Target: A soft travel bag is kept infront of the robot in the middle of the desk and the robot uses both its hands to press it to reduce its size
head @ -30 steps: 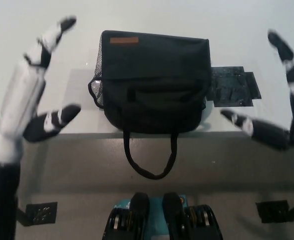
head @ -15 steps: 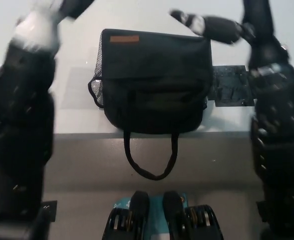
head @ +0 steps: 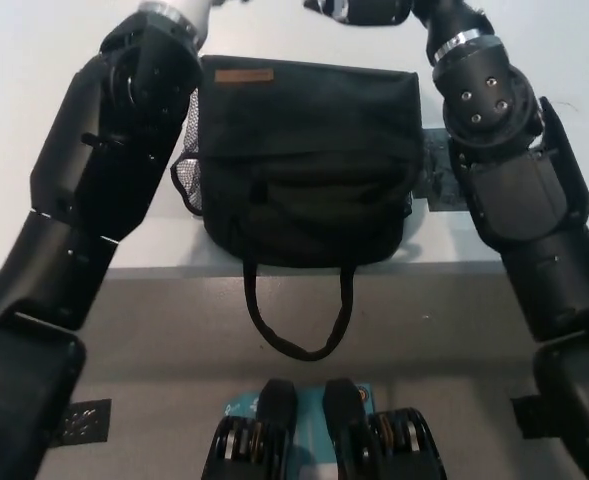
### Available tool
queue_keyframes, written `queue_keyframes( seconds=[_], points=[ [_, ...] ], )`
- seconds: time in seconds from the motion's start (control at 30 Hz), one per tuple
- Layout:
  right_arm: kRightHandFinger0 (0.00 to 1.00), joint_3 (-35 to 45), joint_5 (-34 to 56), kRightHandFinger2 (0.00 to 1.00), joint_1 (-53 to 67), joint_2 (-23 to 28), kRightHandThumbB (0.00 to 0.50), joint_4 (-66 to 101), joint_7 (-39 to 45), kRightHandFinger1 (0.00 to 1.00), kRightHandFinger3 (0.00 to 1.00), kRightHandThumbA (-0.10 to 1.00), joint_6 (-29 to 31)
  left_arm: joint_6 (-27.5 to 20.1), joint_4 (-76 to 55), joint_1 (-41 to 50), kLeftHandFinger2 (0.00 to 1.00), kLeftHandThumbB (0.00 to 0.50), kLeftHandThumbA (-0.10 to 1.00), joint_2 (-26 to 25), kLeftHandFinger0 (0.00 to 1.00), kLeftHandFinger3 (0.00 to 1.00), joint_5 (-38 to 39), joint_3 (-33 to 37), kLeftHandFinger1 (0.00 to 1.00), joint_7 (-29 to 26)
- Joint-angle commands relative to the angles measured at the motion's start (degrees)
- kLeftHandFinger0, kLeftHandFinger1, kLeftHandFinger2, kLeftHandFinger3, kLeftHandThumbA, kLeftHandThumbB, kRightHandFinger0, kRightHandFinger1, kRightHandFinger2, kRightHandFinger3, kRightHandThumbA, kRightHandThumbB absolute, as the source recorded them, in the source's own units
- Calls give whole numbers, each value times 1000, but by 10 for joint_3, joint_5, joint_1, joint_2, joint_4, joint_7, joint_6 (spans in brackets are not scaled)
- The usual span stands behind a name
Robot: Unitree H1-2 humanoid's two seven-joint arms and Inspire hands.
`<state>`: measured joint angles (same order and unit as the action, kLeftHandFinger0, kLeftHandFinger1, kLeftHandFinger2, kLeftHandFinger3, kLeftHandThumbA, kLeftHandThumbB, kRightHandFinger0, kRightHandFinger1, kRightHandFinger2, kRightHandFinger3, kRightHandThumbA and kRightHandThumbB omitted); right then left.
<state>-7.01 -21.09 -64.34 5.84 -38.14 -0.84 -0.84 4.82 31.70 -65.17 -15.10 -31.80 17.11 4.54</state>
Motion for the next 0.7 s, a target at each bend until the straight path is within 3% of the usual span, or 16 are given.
queue_keyframes(
  seconds=[0.0, 0.07, 0.23, 0.37, 0.4, 0.67],
  points=[
    [1000, -39, -56, 1000, -75, 27, 207, -84, -61, 1000, 1000, 1000, 56, -25, 63, -67, 1000, 121, 1000, -34, 1000, 1000, -108, 62, 1000, -64],
    [1000, -52, -60, 1000, -75, 35, 202, -102, -64, 1000, 1000, 1000, 57, -23, 84, -73, 1000, 122, 1000, -38, 1000, 1000, -113, 80, 1000, -66],
    [1000, -72, -56, 1000, -102, 43, 249, -190, -78, 1000, 1000, 1000, 79, -19, 131, -89, 1000, 130, 1000, -37, 1000, 1000, -118, 101, 1000, -78],
    [1000, -74, -48, 1000, -94, 33, 230, -207, -81, 1000, 1000, 1000, 71, -14, 147, -77, 1000, 136, 1000, -32, 1000, 1000, -121, 109, 1000, -81],
    [1000, -72, -42, 1000, -88, 27, 206, -211, -77, 1000, 1000, 1000, 73, -11, 149, -69, 1000, 131, 1000, -27, 1000, 1000, -120, 109, 1000, -84],
    [1000, -69, -30, 1000, -84, 5, 230, -228, -65, 1000, 1000, 1000, 74, -4, 146, -41, 1000, 92, 1000, -27, 1000, 1000, -132, 117, 1000, -91]
  ],
)
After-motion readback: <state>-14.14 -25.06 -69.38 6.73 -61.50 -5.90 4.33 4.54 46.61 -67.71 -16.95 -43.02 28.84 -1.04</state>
